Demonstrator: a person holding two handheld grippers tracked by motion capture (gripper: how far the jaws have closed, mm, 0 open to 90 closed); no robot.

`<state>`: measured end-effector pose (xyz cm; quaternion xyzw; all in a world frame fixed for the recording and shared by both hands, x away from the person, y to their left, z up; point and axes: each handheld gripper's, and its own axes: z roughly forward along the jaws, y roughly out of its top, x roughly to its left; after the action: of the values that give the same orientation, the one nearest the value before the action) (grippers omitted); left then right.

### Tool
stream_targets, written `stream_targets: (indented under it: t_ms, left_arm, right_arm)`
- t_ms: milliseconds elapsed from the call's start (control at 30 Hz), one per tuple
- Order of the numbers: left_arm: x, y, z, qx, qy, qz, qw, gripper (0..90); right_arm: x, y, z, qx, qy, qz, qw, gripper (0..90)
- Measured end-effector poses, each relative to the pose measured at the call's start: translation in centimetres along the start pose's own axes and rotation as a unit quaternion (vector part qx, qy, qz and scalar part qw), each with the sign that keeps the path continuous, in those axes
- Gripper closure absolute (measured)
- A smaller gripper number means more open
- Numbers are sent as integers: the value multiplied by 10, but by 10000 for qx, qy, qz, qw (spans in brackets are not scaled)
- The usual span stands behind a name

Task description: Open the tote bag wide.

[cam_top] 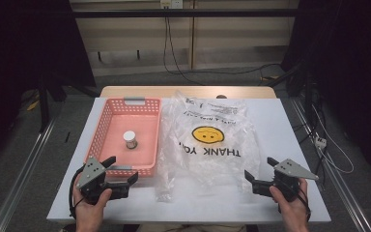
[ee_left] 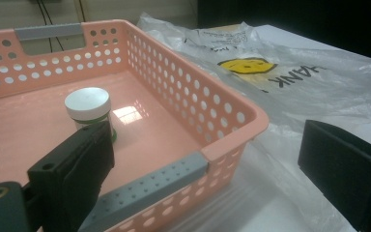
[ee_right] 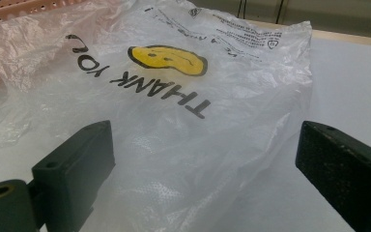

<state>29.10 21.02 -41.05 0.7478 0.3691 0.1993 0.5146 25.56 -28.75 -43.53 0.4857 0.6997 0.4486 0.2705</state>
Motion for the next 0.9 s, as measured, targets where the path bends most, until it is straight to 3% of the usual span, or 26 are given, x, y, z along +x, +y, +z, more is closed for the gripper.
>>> stream_targets:
  t_ms: [333,467,700,900]
  left_arm:
    - [-1,-1,2,62,-42,-53,10000,54]
    - [-1,-1,2,108,-49,-12,9999,54]
    - [-2,-3,2,155,-80,77,9998,54]
    - [-3,-3,0,139,-119,62,9998,54]
  right_arm:
    - [0,1,-1,202,41,-10,9998,48]
    - [2,2,1,273,324,-92,9991,52]
    - [9,11,7,352,523,-127,9979,47]
    - [20,22,14,411,638,-357,9965,76]
